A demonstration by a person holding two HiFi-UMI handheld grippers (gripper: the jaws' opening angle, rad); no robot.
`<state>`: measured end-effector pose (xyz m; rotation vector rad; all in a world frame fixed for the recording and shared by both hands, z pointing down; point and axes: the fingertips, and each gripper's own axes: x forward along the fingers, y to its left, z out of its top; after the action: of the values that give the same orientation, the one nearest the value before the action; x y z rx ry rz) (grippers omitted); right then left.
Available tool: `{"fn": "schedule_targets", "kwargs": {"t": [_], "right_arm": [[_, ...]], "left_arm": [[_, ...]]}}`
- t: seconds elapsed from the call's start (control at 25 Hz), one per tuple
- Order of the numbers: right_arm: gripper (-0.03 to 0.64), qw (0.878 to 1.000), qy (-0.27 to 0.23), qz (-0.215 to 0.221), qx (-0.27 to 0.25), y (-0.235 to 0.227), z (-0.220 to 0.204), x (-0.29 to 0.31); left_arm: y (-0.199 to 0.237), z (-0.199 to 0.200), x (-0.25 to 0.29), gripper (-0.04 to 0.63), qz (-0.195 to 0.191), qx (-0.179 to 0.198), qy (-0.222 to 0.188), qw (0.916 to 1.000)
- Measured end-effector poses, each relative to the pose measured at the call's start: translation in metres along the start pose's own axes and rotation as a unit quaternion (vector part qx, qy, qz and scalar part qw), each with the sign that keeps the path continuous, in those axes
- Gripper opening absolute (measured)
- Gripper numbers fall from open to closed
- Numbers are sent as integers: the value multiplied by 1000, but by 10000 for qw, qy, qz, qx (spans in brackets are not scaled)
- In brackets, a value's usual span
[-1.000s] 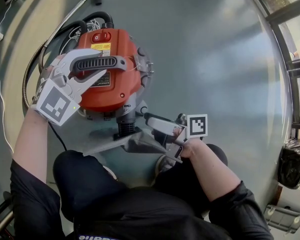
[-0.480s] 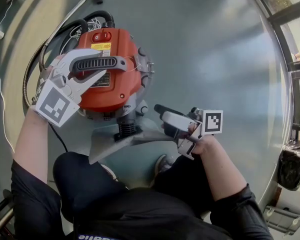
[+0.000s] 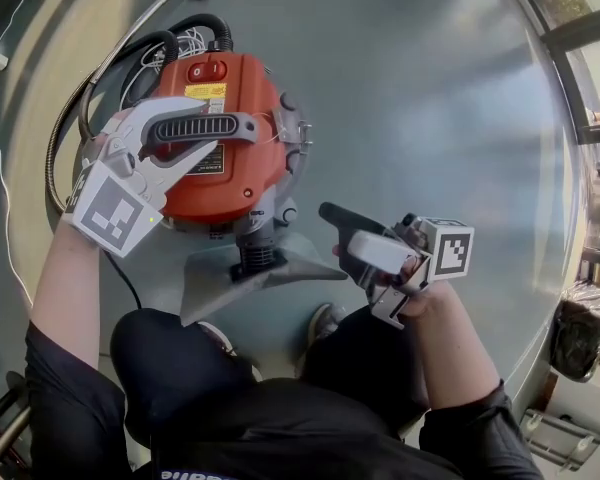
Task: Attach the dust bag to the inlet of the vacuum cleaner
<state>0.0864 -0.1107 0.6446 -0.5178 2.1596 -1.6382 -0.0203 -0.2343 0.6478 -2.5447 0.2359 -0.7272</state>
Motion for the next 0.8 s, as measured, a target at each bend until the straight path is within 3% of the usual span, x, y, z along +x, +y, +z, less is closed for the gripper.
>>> {"fn": "schedule_targets", "kwargs": {"t": [0.24,0.44,0.64,0.8], "right_arm": [[508,9999,-11,81,77,17,-7,16],[508,9992,-299,-181,205,16,-2,18],[508,9980,-272,-430,383,28,-2,20],[508,9974,-295,-513,412,56,0,27]], "left_arm": [[0,1,-1,183,-77,-193,-47,9998],[2,5,-3,203,-62,-389,-95,9992],[4,8,-17,205,-42,-551,75,9984],[18,25,-42,178,202,-1059,-61,9941]]}}
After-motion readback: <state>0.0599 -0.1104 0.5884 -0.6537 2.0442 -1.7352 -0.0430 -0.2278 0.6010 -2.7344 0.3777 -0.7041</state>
